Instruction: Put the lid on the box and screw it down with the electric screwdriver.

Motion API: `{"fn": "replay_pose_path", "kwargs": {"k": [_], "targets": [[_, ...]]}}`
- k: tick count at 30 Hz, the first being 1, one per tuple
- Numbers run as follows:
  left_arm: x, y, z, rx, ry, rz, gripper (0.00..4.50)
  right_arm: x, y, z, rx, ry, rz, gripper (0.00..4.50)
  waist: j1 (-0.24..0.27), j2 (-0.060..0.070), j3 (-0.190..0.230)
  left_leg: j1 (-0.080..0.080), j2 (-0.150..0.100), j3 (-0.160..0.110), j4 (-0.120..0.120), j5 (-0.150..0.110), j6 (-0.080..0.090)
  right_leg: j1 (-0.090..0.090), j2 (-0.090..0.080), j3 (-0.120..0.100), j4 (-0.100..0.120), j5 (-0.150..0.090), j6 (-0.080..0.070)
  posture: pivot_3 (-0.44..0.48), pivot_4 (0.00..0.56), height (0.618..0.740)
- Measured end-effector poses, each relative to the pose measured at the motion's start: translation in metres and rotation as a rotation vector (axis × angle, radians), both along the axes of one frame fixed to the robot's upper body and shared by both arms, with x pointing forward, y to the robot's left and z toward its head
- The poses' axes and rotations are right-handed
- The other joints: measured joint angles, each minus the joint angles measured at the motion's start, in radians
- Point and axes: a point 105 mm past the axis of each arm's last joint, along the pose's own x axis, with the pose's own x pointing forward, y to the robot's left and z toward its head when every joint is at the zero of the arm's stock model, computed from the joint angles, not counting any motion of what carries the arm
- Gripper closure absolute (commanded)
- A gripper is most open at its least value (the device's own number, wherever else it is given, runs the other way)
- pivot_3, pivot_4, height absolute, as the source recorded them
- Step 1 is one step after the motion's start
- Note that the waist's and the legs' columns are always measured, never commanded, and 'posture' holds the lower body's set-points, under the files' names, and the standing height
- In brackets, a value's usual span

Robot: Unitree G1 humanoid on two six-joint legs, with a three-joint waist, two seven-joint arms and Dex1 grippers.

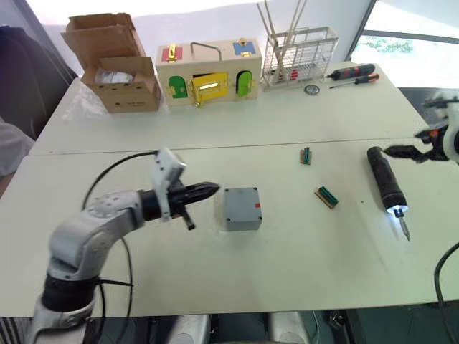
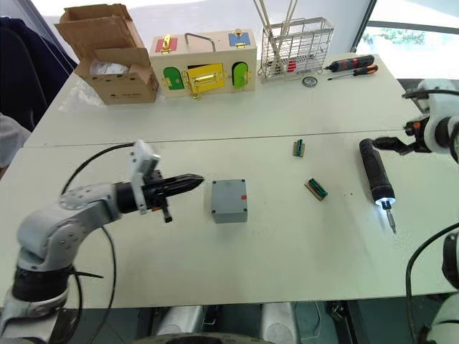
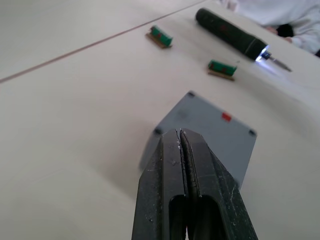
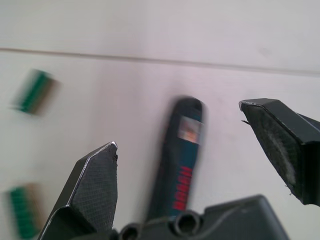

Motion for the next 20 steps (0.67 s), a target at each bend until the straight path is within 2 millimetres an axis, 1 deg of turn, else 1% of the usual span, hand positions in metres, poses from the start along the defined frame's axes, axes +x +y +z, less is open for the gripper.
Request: {"fn": "replay_pose_path", "kwargs": {"k": [1,2,3,4,5,6,7,8,10,11,14,17,20], "targets": [[-0.009,0.008,-0.006,0.036,0.025,-0.004,4.50,-0.008,0.018,-0.004,0.061,-0.025,0.075,0.03,0.001,-0.002,-0.001,0.000,0.001,-0.001,0.000,0.000,0.000,0.001,0.001,0.000,0.000,0.000,0.000,0.000,0.150,0.740],[-0.013,0.014,-0.012,0.056,0.056,-0.002,4.50,-0.015,0.032,-0.009,0.104,-0.032,0.134,0.03,0.002,-0.002,-0.001,0.001,0.000,-0.001,0.000,0.000,0.000,0.001,0.000,0.000,0.000,0.000,0.000,0.000,0.150,0.740],[-0.019,0.018,-0.016,0.061,0.083,-0.004,4.50,-0.027,0.046,-0.017,0.155,-0.043,0.202,0.03,0.008,-0.002,-0.001,0.001,0.000,-0.002,0.000,0.000,0.000,0.002,0.000,0.000,0.000,0.000,0.000,0.000,0.150,0.740],[-0.025,0.022,-0.018,0.057,0.108,-0.003,4.50,-0.044,0.062,-0.031,0.206,-0.028,0.283,0.03,0.018,-0.003,-0.001,0.001,0.000,-0.003,0.000,0.000,0.000,0.003,0.000,-0.001,-0.001,0.000,0.000,0.000,0.150,0.740],[-0.034,0.024,-0.020,0.042,0.143,-0.003,4.50,-0.071,0.079,-0.057,0.261,0.052,0.362,0.03,0.032,-0.002,-0.001,0.000,0.000,-0.005,0.000,0.000,0.001,0.003,0.000,-0.001,-0.001,0.000,0.000,0.000,0.150,0.740],[-0.043,0.026,-0.024,0.033,0.180,-0.002,4.50,-0.100,0.090,-0.088,0.323,0.202,0.410,0.03,0.046,-0.002,-0.001,0.000,-0.001,-0.005,0.001,-0.001,0.002,0.004,0.000,0.000,-0.001,0.000,0.000,0.000,0.150,0.740],[-0.047,0.026,-0.026,0.031,0.202,-0.002,4.50,-0.110,0.094,-0.099,0.358,0.261,0.415,0.03,0.049,-0.002,-0.001,0.000,-0.002,-0.004,0.001,-0.003,0.005,0.004,0.000,0.001,-0.001,0.000,0.000,0.000,0.150,0.740],[-0.055,0.024,-0.030,0.030,0.231,-0.012,4.50,-0.124,0.097,-0.110,0.401,0.317,0.416,0.03,0.050,-0.002,-0.001,0.000,-0.003,-0.003,0.002,-0.004,0.007,0.004,-0.001,0.003,-0.001,0.000,-0.001,0.000,0.150,0.740],[-0.070,0.019,-0.038,0.030,0.287,-0.041,4.50,-0.142,0.100,-0.118,0.439,0.370,0.416,0.03,0.047,-0.002,-0.001,0.004,-0.003,0.000,0.003,-0.004,0.008,0.007,-0.001,0.005,-0.001,0.001,-0.004,0.000,0.150,0.740],[-0.076,0.017,-0.040,0.031,0.304,-0.050,4.50,-0.149,0.101,-0.118,0.445,0.379,0.415,0.03,0.047,-0.002,-0.002,0.007,-0.001,0.001,0.003,-0.004,0.008,0.010,0.000,0.006,-0.001,0.001,-0.004,0.000,0.150,0.740],[-0.082,0.017,-0.045,0.030,0.330,-0.050,4.50,-0.157,0.102,-0.123,0.446,0.398,0.408,0.03,0.047,-0.003,-0.002,0.019,0.001,0.000,0.000,-0.006,0.008,0.020,0.001,0.004,-0.002,-0.002,-0.005,0.000,0.150,0.740],[-0.085,0.018,-0.049,0.023,0.346,-0.042,4.50,-0.160,0.106,-0.127,0.473,0.384,0.400,0.03,0.049,-0.002,-0.002,0.018,0.001,-0.001,-0.001,-0.007,0.010,0.020,0.001,0.002,-0.002,-0.003,-0.003,0.000,0.150,0.740],[-0.084,0.020,-0.051,0.015,0.348,-0.030,4.50,-0.159,0.108,-0.127,0.460,0.365,0.400,0.03,0.049,-0.003,-0.002,0.017,0.000,-0.001,-0.001,-0.007,0.010,0.020,0.000,0.003,-0.004,-0.003,-0.002,0.000,0.150,0.740]]}}
